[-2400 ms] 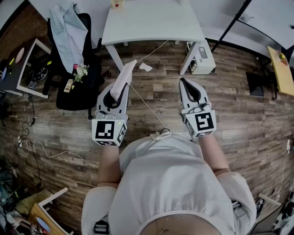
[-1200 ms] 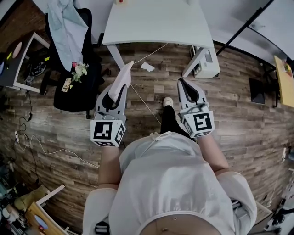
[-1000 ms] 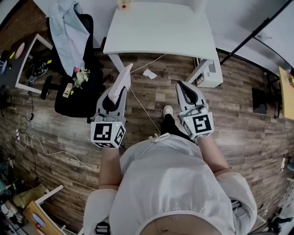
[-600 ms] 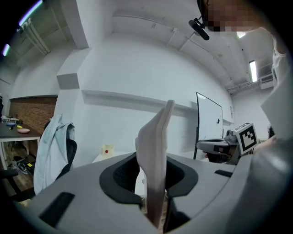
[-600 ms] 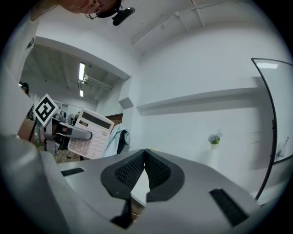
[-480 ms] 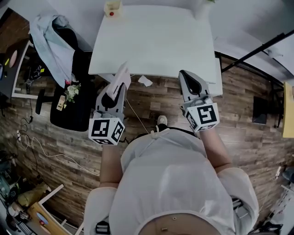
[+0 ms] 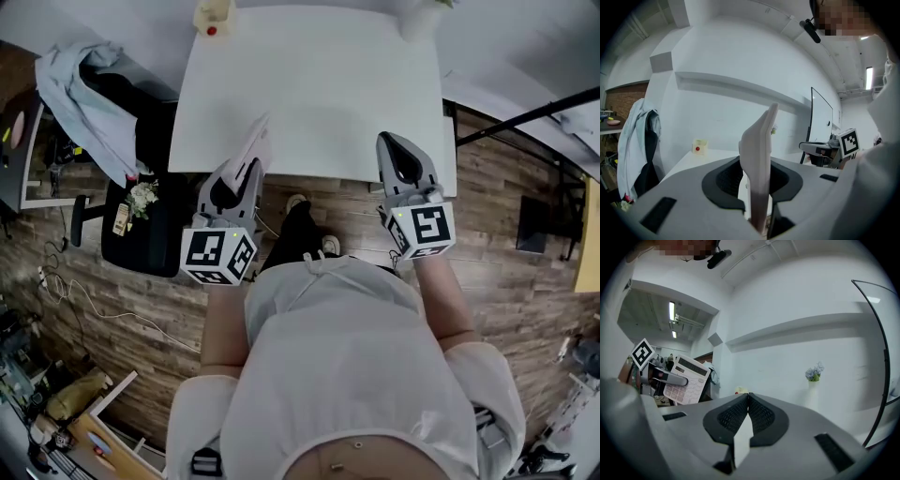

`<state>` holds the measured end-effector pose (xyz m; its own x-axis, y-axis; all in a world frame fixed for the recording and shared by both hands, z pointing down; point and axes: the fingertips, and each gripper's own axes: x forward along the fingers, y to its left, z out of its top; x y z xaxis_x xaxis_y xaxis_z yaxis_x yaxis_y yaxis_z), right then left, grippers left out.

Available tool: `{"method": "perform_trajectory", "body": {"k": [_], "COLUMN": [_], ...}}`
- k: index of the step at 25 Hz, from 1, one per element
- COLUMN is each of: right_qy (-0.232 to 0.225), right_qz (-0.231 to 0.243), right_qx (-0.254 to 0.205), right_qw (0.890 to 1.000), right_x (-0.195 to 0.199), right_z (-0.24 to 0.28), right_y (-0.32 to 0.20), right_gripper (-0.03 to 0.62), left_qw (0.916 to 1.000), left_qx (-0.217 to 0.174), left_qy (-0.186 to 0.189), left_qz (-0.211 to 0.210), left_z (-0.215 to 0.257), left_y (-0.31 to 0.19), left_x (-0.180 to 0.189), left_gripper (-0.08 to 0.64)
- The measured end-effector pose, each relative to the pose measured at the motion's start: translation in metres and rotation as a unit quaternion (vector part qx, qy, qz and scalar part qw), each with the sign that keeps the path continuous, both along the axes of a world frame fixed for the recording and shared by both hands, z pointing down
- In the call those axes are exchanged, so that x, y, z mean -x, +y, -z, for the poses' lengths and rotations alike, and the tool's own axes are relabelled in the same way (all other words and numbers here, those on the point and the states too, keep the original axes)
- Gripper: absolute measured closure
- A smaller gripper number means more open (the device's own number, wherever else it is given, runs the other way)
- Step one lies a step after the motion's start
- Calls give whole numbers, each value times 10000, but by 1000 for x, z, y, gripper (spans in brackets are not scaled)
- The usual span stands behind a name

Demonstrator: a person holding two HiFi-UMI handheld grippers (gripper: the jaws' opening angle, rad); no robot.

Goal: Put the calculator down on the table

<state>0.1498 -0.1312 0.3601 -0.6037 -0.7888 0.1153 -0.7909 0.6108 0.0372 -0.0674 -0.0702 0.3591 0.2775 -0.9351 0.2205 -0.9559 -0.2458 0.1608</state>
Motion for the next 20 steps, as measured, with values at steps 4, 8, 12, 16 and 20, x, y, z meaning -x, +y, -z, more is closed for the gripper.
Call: {"method": "perform_trajectory", "body": {"k": [4,8,12,16,20], "right_qy": [57,207,465,510,626], "right_qz": [-179,-306,-326,-379,-363], "right_qx": [142,312,468,731,950], "right_qw": [9997,9988,9973,9953,9928], "right_x": [2,14,29,38,49], "right_z": [-11,-25,-44,-69,-91], "right_y": [-32,-64,-89,-109,-119], "right_gripper": [586,586,584,584,584], "left_qw": [9996,9970,9931,9881,9808], "left_qx": [127,298,624,1009,1475], "left_qy": [-110,-451,-452,-332,-114], "left_qz": [-220,-546,-884,-1110,-1273], "left_z": [-11,-28,-56,-93,-132], "left_y": [-44,-88,-120,-144,-157], "left_x": [-1,-1,-4,-6,-10], "left_gripper": [440,440,440,440,440]}}
